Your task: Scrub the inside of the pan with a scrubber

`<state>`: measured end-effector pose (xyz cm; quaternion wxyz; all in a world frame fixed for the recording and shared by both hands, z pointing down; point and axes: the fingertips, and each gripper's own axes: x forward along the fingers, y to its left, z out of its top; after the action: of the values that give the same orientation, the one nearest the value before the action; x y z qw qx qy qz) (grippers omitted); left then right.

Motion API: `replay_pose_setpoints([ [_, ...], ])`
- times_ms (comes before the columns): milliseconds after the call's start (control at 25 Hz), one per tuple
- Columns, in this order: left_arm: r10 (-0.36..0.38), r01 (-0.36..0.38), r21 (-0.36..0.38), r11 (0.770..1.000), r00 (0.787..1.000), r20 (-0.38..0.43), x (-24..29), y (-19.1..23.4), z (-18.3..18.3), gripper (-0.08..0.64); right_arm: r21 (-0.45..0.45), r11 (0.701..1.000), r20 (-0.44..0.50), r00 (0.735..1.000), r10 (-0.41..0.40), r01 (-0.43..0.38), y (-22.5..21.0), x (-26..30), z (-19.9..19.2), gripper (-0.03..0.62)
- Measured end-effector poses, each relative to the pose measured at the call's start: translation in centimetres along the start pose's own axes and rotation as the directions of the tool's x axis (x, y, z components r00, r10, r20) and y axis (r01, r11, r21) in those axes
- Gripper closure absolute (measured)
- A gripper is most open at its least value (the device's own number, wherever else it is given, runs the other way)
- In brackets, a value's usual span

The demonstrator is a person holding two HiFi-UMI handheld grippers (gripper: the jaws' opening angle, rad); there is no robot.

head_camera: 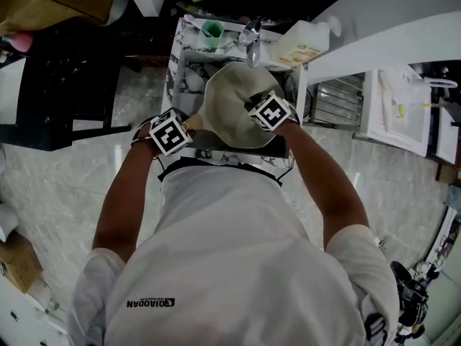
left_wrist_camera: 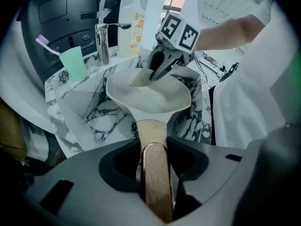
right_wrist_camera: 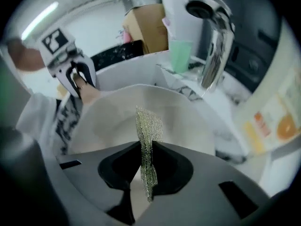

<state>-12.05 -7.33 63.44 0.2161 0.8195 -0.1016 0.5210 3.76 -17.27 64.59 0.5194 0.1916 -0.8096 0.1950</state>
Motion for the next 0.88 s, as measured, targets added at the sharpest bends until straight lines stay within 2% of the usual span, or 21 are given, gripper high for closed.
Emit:
replay_pose_setpoints([
  [40, -0.003, 0.003, -0.002, 1.0, 1.0, -0.002, 0.1, -0.1, -0.1, 0.38, -0.126, 0.987, -0.018, 0.995, -0.099, 0.096, -1.1, 0.0, 0.3, 0.511],
  [80, -0.004, 0.004, -0.003, 1.0, 1.0, -0.002, 0.1, -0.1, -0.1, 0.38, -0.251, 0.952, -0.032, 0.981, -0.191, 0.177, -2.2, 0.0, 0.4, 0.511],
  [120, -0.002, 0.002, -0.002, 1.0, 1.0, 0.0, 0.1, -0.1, -0.1, 0.38, -0.372, 0.896, -0.037, 0.961, -0.275, 0.242, -3.1, 0.2, 0.5, 0.511],
  [160, 0.001, -0.001, -0.001, 1.0, 1.0, 0.002, 0.0, 0.0, 0.0, 0.38, -0.487, 0.824, -0.032, 0.936, -0.35, 0.291, -3.9, 0.4, 0.6, 0.511],
  [200, -0.001, 0.001, -0.004, 1.0, 1.0, 0.002, 0.0, 0.1, 0.0, 0.38, -0.593, 0.737, -0.019, 0.91, -0.415, 0.324, -4.5, 0.7, 0.8, 0.511],
  [280, -0.005, 0.005, -0.007, 1.0, 1.0, 0.003, 0.0, 0.0, 0.1, 0.38, -0.761, 0.547, 0.022, 0.857, -0.515, 0.349, -5.3, 1.1, 1.3, 0.511],
  [320, -0.003, 0.003, -0.006, 1.0, 1.0, 0.005, -0.1, 0.0, 0.2, 0.38, -0.812, 0.468, 0.042, 0.835, -0.548, 0.348, -5.5, 1.1, 1.7, 0.511],
  [360, 0.0, 0.0, -0.004, 1.0, 1.0, 0.007, -0.1, 0.0, 0.3, 0.38, -0.844, 0.41, 0.058, 0.819, -0.57, 0.345, -5.7, 1.0, 2.1, 0.511],
  [520, 0.008, -0.008, 0.0, 1.0, 1.0, 0.01, -0.3, 0.0, 0.5, 0.38, -0.917, 0.261, 0.09, 0.795, -0.6, 0.301, -6.3, 2.6, 2.4, 0.512],
  [560, 0.008, -0.008, 0.0, 1.0, 1.0, 0.009, -0.3, 0.0, 0.5, 0.38, -0.93, 0.231, 0.094, 0.794, -0.601, 0.285, -6.3, 3.3, 2.3, 0.512],
  [600, 0.009, -0.009, 0.0, 1.0, 1.0, 0.009, -0.4, 0.0, 0.5, 0.38, -0.938, 0.218, 0.089, 0.796, -0.599, 0.269, -6.3, 3.9, 2.2, 0.512],
  [720, 0.008, -0.008, -0.002, 1.0, 1.0, 0.011, -0.4, 0.1, 0.5, 0.38, -0.95, 0.22, 0.049, 0.803, -0.594, 0.221, -6.6, 5.3, 1.5, 0.512],
  [880, 0.002, -0.002, -0.004, 1.0, 1.0, 0.01, -0.4, 0.0, 0.6, 0.38, -0.954, 0.233, 0.007, 0.796, -0.605, 0.186, -7.5, 6.4, 0.3, 0.512],
])
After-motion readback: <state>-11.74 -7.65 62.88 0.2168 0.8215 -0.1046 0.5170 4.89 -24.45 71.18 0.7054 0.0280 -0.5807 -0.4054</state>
